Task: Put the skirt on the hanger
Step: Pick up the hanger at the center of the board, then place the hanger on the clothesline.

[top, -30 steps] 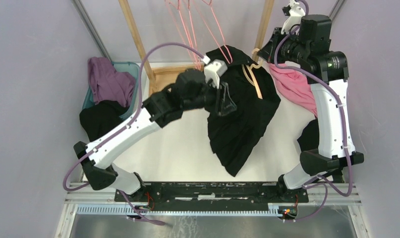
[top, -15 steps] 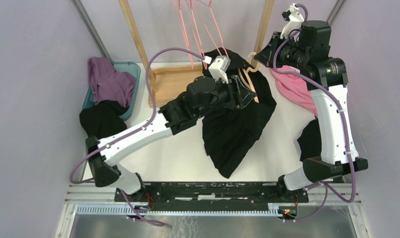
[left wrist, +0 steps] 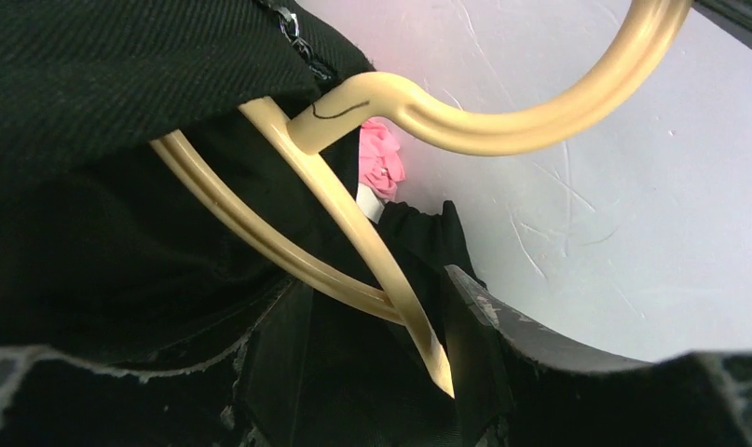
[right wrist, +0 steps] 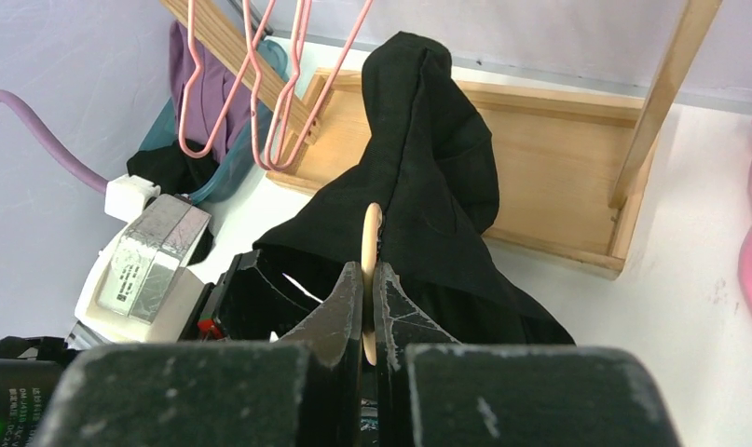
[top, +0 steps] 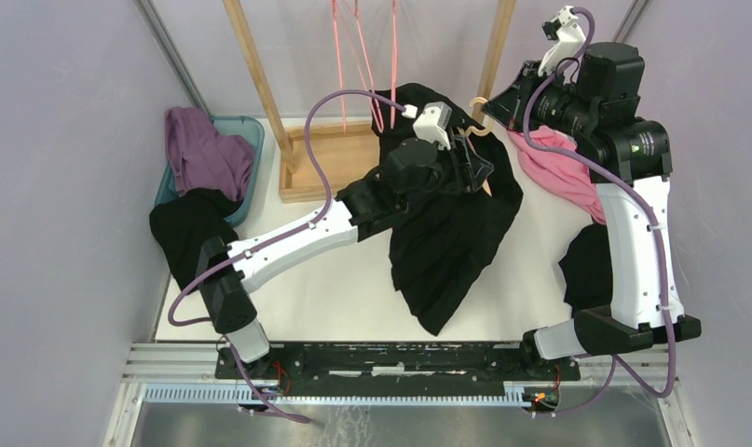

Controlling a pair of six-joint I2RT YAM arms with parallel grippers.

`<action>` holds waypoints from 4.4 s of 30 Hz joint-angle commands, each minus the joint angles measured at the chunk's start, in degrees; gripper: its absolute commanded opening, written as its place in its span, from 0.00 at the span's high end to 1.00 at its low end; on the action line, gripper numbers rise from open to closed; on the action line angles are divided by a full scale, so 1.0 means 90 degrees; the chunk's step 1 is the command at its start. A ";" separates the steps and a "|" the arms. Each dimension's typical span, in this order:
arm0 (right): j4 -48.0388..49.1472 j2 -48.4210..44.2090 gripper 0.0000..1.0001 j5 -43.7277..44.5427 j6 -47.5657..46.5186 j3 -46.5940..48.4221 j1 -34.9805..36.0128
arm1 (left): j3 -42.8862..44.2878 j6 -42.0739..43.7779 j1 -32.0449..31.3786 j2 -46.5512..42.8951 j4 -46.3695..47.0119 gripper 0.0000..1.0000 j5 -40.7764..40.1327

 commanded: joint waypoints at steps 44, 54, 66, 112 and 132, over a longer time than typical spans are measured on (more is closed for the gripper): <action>0.0516 -0.0522 0.91 -0.0100 -0.0171 -0.0688 -0.0005 | 0.2326 -0.1651 0.0859 0.0793 0.0560 0.89 0.2653; 0.0289 -0.0451 0.65 0.0267 -0.0237 -0.0482 0.0001 | 0.3099 -0.1647 0.1312 0.1035 0.0207 0.89 0.3531; 0.0066 -0.1057 0.41 0.1059 -0.0286 -0.0264 -0.0028 | 0.4683 -0.1717 0.2191 0.1912 -0.0376 0.88 0.4534; 0.0434 -0.2347 0.36 0.1541 -0.0356 -0.2390 -0.0062 | 0.4074 -0.2496 0.3386 0.1747 0.2529 0.94 0.3147; 0.0754 -0.2596 0.36 0.1288 -0.0260 -0.3067 -0.0096 | 0.4204 -0.2199 0.3481 0.2007 0.1501 0.92 0.1955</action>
